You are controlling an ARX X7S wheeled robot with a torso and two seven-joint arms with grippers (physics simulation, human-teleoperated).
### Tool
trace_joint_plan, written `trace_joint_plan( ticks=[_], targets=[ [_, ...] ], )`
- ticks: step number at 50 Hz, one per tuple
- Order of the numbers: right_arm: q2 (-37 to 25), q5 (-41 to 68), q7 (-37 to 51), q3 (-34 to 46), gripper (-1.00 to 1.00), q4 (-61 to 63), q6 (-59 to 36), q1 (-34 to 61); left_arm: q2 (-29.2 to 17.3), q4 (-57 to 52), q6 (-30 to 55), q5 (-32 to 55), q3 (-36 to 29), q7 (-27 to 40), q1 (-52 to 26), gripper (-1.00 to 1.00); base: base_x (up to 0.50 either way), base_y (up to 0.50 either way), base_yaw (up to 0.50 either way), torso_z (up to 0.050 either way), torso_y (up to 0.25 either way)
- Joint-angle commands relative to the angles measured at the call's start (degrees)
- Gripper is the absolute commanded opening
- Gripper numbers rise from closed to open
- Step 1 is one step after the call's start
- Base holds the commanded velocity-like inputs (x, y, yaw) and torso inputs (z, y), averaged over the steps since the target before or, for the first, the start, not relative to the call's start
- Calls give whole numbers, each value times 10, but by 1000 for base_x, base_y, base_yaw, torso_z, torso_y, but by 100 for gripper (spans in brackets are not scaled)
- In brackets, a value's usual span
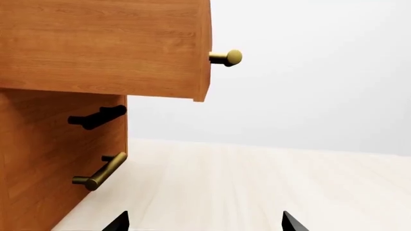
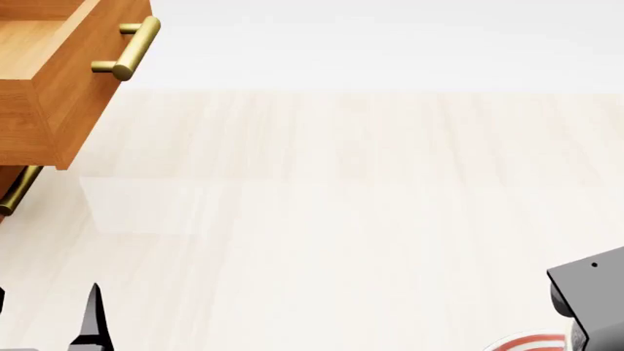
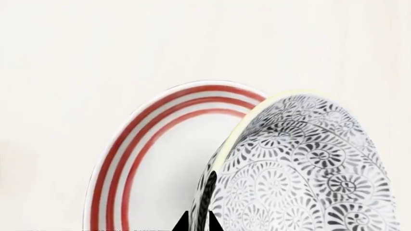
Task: Put the bowl on the plate.
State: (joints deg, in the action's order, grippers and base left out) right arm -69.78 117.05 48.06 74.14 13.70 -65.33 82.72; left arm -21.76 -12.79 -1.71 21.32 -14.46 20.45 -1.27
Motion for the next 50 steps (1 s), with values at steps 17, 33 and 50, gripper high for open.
trace_joint_plan(
  ticks=[17, 33, 50],
  targets=[
    [49, -16, -7, 14, -100, -41, -32, 10, -2, 3, -6, 6, 0, 0, 0, 100, 0, 0, 0, 1, 1],
    [84, -45, -31, 24, -100, -79, -45, 9, -4, 10, -13, 9, 4, 0, 3, 100, 0, 0, 0, 0, 0],
    [62, -34, -22, 29, -100, -72, -35, -4, -5, 12, -12, 11, 2, 1, 0, 100, 0, 0, 0, 0, 1]
  ],
)
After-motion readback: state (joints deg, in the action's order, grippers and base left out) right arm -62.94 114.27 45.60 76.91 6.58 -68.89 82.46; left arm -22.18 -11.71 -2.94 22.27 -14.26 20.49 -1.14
